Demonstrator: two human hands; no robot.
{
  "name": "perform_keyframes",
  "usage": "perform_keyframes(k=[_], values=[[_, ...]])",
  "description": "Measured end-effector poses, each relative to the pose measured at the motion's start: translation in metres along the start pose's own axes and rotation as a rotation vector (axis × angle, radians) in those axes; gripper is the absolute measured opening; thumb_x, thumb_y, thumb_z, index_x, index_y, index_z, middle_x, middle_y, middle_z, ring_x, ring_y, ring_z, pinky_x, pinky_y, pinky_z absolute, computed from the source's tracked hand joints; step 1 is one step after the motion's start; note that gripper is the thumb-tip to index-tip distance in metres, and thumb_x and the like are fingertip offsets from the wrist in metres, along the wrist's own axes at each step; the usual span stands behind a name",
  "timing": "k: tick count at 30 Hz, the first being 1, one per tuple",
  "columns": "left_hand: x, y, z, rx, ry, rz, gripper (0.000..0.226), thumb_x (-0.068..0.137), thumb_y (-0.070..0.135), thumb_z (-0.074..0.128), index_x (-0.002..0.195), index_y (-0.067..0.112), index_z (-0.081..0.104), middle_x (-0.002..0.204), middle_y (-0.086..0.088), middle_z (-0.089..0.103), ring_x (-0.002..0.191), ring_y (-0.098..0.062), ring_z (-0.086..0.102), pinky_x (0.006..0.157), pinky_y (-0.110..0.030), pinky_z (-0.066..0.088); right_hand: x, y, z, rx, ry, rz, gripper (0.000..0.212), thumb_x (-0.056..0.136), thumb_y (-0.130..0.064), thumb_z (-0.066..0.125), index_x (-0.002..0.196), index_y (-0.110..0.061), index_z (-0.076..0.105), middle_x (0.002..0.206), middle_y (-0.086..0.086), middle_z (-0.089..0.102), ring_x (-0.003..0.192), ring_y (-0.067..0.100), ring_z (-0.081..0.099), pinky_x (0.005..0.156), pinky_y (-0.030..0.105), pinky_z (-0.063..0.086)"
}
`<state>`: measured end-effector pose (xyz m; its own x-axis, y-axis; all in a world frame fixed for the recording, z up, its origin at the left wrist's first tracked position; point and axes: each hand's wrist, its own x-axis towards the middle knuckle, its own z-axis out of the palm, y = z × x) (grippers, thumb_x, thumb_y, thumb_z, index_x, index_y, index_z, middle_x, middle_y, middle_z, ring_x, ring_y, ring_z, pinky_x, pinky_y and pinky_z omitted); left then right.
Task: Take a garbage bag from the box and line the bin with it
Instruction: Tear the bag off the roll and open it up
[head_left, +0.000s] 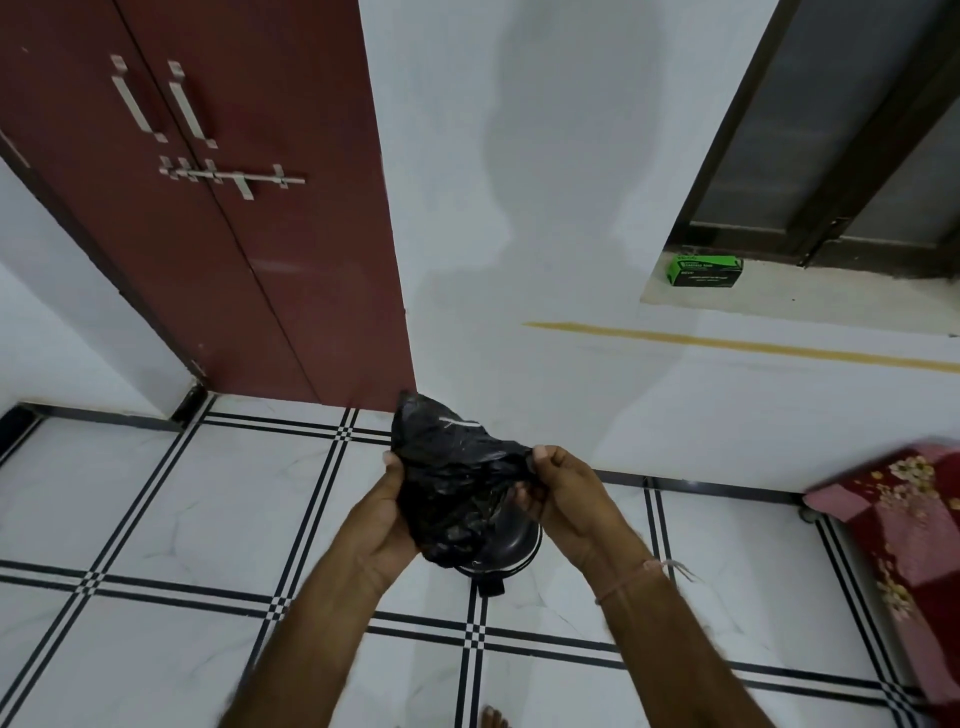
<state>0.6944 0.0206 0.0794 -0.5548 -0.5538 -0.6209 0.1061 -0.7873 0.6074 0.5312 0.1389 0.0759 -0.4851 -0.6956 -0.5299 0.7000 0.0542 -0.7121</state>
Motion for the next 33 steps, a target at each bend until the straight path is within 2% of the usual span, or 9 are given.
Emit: perform_keyframes(k=[4,6,10,13,18,22,26,29,33], values=[[0.002,0.011,-0.01,-0.003,0.084,-0.025,0.056,0.105,0.052,0.035,0.107,0.008,0.07,0.088,-0.015,0.081,0.098,-0.031,0.069,0.08,-0.047,0.055,0.007,0.001,-0.011,-0.041,-0.031,-0.025,0.032,0.1,-0.035,0.058,0.1,-0.005,0.07,0.087,0.011,0.067,0.07,0.016,0.061,0.061,0.025,0.053],[0.003,0.017,-0.014,0.014,0.104,-0.045,0.059,0.105,0.053,0.036,0.105,0.005,0.07,0.088,-0.019,0.08,0.1,-0.033,0.066,0.08,-0.047,0.052,0.004,0.002,-0.013,-0.235,-0.142,-0.052,0.042,0.093,-0.043,0.067,0.108,-0.004,0.074,0.095,0.011,0.068,0.082,0.019,0.06,0.073,0.027,0.049],[0.007,0.024,-0.026,0.043,0.081,-0.033,0.059,0.104,0.054,0.038,0.105,0.004,0.071,0.096,-0.019,0.08,0.098,-0.034,0.069,0.082,-0.049,0.052,0.002,0.008,-0.013,-0.5,-0.226,-0.029,0.037,0.084,-0.037,0.073,0.099,-0.004,0.074,0.071,0.0,0.058,0.056,0.007,0.045,0.05,0.017,0.036],[0.008,0.024,-0.037,0.082,0.048,-0.044,0.057,0.103,0.052,0.042,0.113,0.004,0.071,0.105,-0.018,0.08,0.09,-0.032,0.077,0.082,-0.049,0.055,0.006,0.004,-0.017,-0.259,-0.167,0.071,0.038,0.092,-0.037,0.065,0.108,-0.002,0.065,0.075,0.002,0.057,0.05,0.005,0.046,0.04,0.014,0.03],[0.009,0.012,-0.049,0.166,0.034,-0.112,0.055,0.1,0.049,0.05,0.12,0.001,0.069,0.112,-0.023,0.076,0.096,-0.039,0.072,0.074,-0.051,0.062,0.012,0.003,-0.016,-0.074,0.0,0.203,0.037,0.104,-0.037,0.05,0.108,-0.002,0.062,0.08,0.012,0.075,0.058,0.019,0.07,0.041,0.022,0.05],[0.01,0.011,-0.051,0.158,0.051,-0.066,0.051,0.1,0.047,0.052,0.112,0.002,0.073,0.108,-0.021,0.078,0.089,-0.034,0.075,0.074,-0.044,0.06,0.022,0.007,-0.024,-0.165,0.04,0.093,0.036,0.103,-0.035,0.055,0.114,-0.004,0.067,0.085,0.009,0.067,0.066,0.016,0.059,0.055,0.025,0.055],[0.014,0.018,-0.065,0.078,0.058,-0.026,0.057,0.101,0.05,0.046,0.12,0.001,0.069,0.123,-0.022,0.073,0.1,-0.032,0.076,0.072,-0.04,0.065,0.018,0.002,-0.039,-0.399,0.044,-0.032,0.024,0.098,-0.03,0.064,0.081,-0.014,0.068,0.069,0.001,0.055,0.054,0.008,0.044,0.051,0.016,0.042],[0.015,0.019,-0.068,0.04,0.066,-0.067,0.062,0.098,0.056,0.047,0.104,0.003,0.078,0.113,-0.022,0.076,0.091,-0.034,0.078,0.064,-0.044,0.065,0.015,0.001,-0.041,-0.586,0.119,-0.126,0.018,0.099,-0.027,0.063,0.088,-0.013,0.062,0.064,-0.008,0.058,0.055,0.002,0.05,0.058,0.021,0.041],[0.019,0.018,-0.07,0.088,0.133,-0.065,0.047,0.098,0.054,0.052,0.083,0.012,0.068,0.095,-0.014,0.076,0.088,-0.029,0.072,0.065,-0.045,0.066,0.017,0.002,-0.043,-0.461,0.132,-0.125,0.017,0.099,-0.03,0.063,0.1,-0.013,0.066,0.087,-0.002,0.07,0.08,0.009,0.063,0.069,0.028,0.054]])
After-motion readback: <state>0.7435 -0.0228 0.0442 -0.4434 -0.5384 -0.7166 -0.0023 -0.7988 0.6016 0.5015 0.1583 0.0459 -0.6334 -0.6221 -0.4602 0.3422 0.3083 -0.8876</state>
